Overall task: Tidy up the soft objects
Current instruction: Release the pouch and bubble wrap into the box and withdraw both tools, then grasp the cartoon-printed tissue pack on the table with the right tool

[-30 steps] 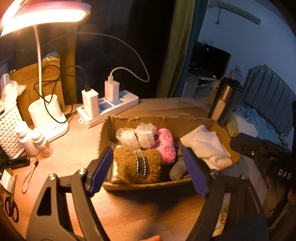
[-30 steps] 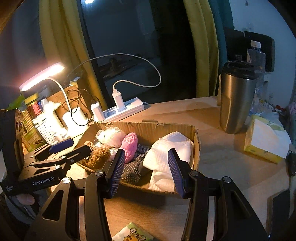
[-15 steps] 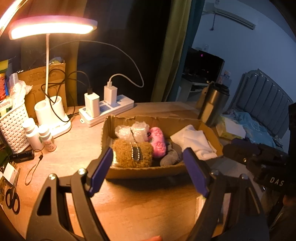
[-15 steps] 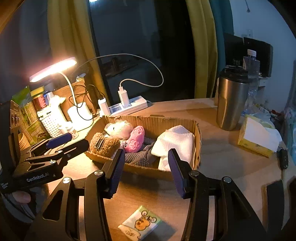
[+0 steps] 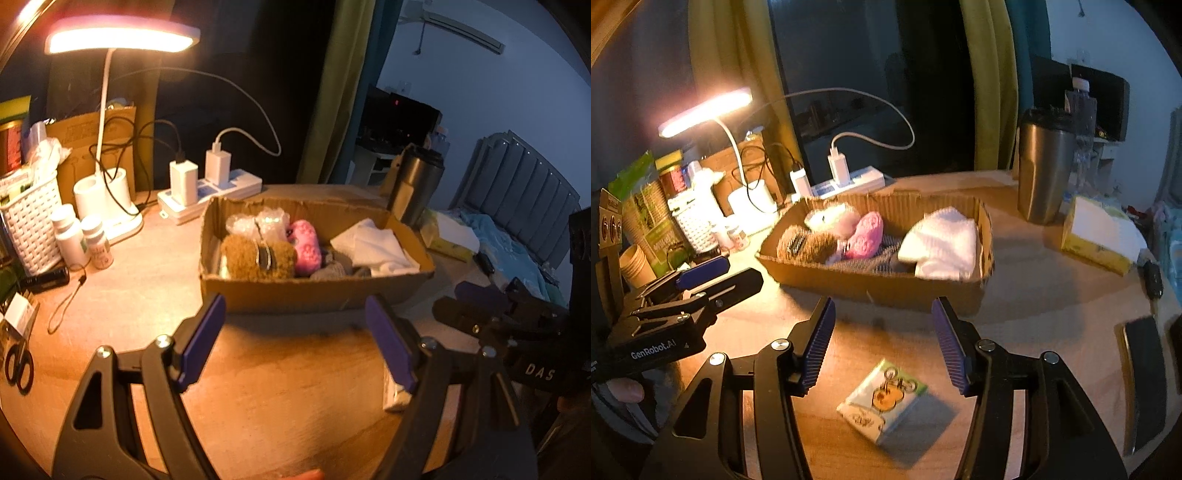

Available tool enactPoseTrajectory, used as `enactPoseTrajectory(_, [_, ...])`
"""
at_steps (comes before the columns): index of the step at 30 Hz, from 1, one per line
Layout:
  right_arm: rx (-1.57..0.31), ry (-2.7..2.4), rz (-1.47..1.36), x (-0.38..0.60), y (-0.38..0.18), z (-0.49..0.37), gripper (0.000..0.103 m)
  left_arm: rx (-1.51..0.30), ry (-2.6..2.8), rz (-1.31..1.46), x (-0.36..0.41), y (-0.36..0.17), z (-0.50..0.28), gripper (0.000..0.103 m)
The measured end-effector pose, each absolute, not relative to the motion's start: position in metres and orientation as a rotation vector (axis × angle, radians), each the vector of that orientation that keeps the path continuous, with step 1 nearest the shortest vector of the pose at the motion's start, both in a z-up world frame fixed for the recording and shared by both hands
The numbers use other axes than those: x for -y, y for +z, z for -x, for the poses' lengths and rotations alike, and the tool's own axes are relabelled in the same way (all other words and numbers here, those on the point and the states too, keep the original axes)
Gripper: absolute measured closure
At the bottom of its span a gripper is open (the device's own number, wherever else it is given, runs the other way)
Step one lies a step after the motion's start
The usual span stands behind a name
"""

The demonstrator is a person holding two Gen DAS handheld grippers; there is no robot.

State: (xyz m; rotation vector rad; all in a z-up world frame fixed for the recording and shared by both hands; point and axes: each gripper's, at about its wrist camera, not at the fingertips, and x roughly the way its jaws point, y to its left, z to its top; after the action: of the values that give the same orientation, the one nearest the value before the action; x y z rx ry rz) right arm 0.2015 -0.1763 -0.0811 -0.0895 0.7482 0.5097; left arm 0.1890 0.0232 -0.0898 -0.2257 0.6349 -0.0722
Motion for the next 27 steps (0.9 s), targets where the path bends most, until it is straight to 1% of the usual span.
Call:
enactPoseTrajectory(13, [-0.814, 0.477, 0.118, 0.180, -0.115, -0.181, 0.045, -0.706, -0.074, 0.243, -0.014, -0.127, -0.171, 0.023])
enactPoseTrajectory(23, [-0.873, 0.482, 0.122, 0.176, -0.139, -0.178, 0.045, -0.741, -0.071, 0.243, -0.012, -0.143, -0.167, 0.023])
enactPoseTrajectory(26, [-0.889, 0.492, 0.123, 0.174, -0.144, -0.178, 0.037, -0.747, -0.073, 0.242, -0.011, -0.146, -0.166, 0.023])
enactPoseTrajectory(27, [-0.891, 0.493, 0.124, 0.173, -0.145, -0.178, 0.037, -0.750, -0.072, 0.243, -0.011, -0.146, -0.166, 0.024])
